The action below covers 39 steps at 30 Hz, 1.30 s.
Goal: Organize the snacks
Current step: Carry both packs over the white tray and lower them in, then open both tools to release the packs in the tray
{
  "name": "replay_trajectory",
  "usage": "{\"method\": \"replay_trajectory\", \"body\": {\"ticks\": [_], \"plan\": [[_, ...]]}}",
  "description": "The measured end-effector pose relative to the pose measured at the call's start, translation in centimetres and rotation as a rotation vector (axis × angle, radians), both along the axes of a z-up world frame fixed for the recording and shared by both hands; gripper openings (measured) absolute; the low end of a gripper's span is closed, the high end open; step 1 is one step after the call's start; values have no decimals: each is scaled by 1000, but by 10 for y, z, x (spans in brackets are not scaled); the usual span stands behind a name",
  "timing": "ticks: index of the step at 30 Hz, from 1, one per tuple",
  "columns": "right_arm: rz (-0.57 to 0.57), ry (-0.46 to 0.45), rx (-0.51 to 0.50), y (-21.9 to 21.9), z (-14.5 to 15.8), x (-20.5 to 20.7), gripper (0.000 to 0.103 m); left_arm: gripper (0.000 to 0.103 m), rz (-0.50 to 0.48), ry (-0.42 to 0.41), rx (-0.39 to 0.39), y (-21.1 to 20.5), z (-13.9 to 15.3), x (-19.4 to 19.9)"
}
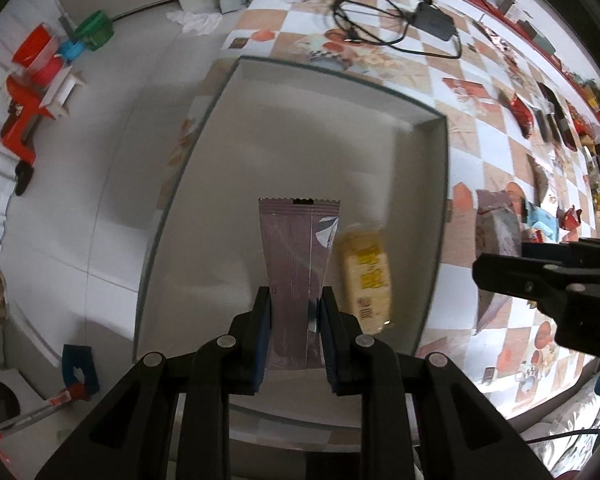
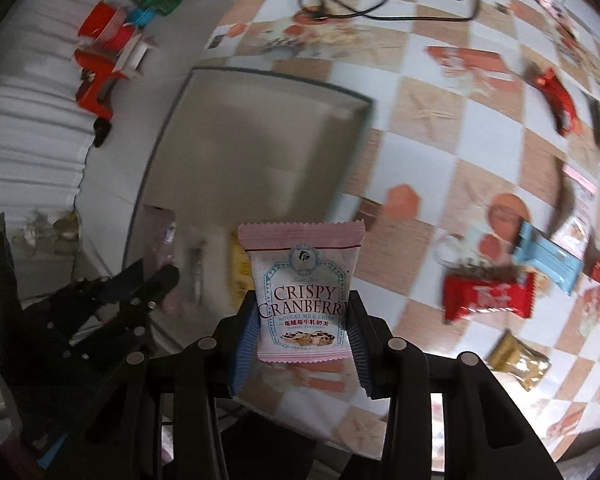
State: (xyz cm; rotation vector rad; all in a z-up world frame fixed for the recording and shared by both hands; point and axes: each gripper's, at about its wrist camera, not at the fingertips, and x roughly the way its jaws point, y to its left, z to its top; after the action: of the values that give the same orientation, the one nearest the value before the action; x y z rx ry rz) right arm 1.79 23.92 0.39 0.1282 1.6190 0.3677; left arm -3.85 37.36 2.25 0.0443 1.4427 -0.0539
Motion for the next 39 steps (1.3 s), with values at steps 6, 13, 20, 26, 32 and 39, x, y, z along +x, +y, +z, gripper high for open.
{"method": "replay_trajectory", "body": {"ticks": [6,13,20,26,32,39], "plan": [[47,30,0,29,-15,1,44,25,31,18,3,15,-8,-4],[103,48,-14,56,-28,-1,44,25,46,29,11,23,-13,-4],[131,43,-28,69,-30,-3,44,28,50,40,28,25,-18,-5],[134,47,-36,73,-28,-5,44,72,53,28,63,24,-16,-7],[139,35,-46,70,-23,-5,44,78,39,23,77,19,-13,-7],[154,-57,-92,69,-4,-8,83,79,44,22,81,15,-9,-8]]}}
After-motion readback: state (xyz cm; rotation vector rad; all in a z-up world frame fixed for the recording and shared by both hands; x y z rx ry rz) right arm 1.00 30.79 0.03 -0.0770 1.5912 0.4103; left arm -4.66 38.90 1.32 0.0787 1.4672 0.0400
